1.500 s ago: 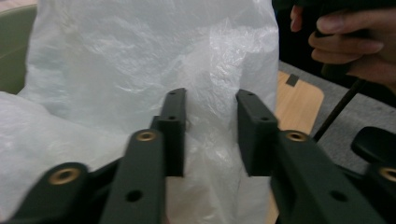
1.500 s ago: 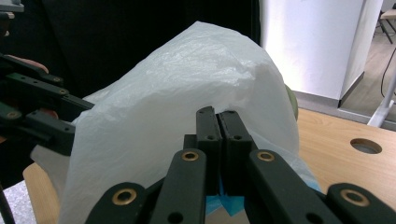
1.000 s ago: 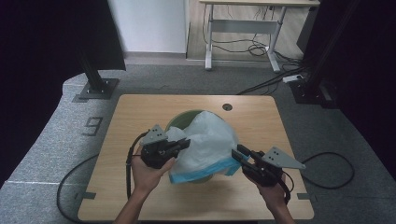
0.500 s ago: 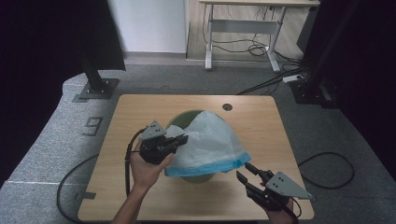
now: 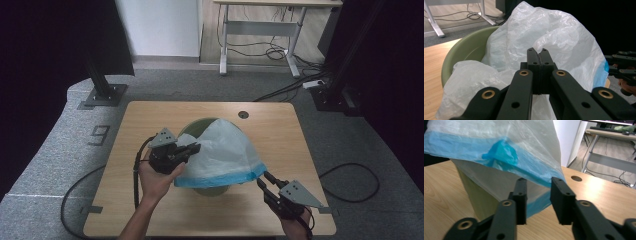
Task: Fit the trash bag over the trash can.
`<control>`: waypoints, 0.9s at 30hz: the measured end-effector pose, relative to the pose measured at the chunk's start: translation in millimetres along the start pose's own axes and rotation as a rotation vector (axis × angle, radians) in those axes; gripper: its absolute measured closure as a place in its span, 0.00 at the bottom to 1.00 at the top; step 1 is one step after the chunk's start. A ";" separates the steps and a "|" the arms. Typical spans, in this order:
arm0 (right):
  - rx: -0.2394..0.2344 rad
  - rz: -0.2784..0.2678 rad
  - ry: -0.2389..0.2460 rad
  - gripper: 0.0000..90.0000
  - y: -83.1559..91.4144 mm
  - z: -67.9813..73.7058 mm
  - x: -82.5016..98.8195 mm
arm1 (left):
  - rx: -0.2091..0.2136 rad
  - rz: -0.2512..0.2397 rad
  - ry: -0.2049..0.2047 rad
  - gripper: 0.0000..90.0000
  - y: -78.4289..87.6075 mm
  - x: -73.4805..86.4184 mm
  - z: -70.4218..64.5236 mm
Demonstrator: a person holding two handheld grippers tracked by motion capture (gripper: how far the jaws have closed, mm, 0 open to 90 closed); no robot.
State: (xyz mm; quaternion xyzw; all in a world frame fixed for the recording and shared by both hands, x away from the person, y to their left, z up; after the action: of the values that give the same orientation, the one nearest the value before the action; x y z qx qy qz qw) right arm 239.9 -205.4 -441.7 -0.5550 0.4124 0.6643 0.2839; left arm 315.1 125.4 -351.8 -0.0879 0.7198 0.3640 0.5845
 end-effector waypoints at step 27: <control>-0.073 0.017 -0.002 0.99 -3.9 -7.6 5.0 | -0.020 -0.062 0.071 0.99 7.9 1.3 22.7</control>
State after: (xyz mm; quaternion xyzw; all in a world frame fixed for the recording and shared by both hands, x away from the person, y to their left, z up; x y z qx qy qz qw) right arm 245.9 -210.3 -447.8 -0.5608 0.3921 0.6819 0.2583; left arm 328.0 145.7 -350.8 -0.1287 0.7333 0.3495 0.5688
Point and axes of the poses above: each handheld gripper's, and its own axes: y roughly backward along the jaws, x roughly out of its underside, z roughly to its left, the point moved 1 cm from there along -y, roughly forward along the jaws, and after that the axes turned 8 degrees about -y, right-handed, at the moved point
